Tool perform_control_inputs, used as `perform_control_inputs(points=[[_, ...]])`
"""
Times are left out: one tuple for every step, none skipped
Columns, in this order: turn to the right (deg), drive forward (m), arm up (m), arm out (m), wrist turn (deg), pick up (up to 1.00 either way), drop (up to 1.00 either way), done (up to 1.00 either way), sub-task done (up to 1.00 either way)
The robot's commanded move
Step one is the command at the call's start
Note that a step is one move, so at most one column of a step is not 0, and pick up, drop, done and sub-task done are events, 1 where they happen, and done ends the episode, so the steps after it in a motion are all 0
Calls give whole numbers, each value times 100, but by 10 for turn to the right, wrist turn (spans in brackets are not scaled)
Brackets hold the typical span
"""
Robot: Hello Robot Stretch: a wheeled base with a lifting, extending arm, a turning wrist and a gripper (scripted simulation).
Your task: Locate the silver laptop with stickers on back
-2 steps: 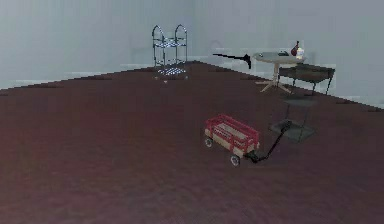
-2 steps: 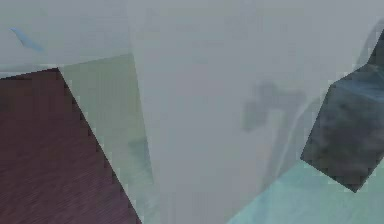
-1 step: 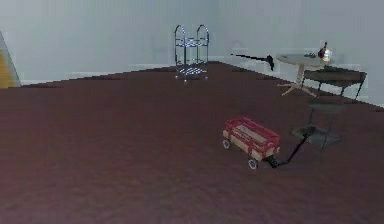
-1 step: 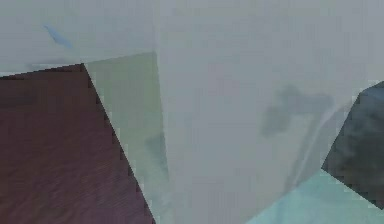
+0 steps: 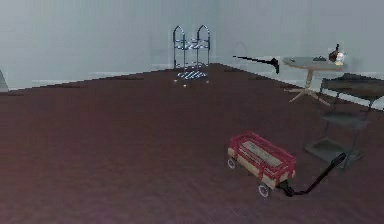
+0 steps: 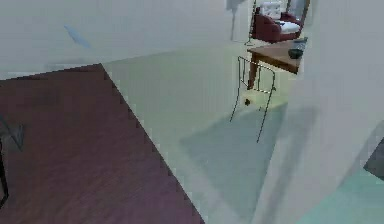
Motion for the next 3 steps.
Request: perform_control_inputs(points=[[450,0,0,0,0,0,0,0,0],[240,0,0,0,0,0,0,0,0],[0,65,0,0,0,0,0,0,0]])
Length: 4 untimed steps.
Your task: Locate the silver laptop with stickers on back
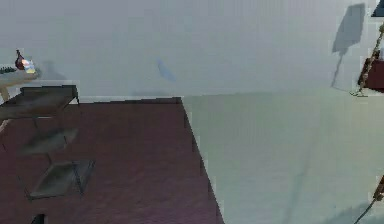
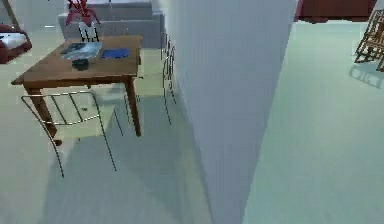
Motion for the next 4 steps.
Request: perform_control_inputs(points=[[150,0,0,0,0,0,0,0,0],[0,100,0,0,0,0,0,0,0],[90,0,0,0,0,0,0,0,0],[0,10,0,0,0,0,0,0,0]])
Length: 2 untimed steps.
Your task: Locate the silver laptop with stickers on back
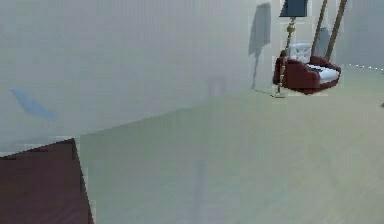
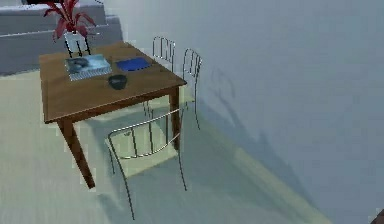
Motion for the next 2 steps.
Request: perform_control_inputs(points=[[300,0,0,0,0,0,0,0,0],[0,40,0,0,0,0,0,0,0]])
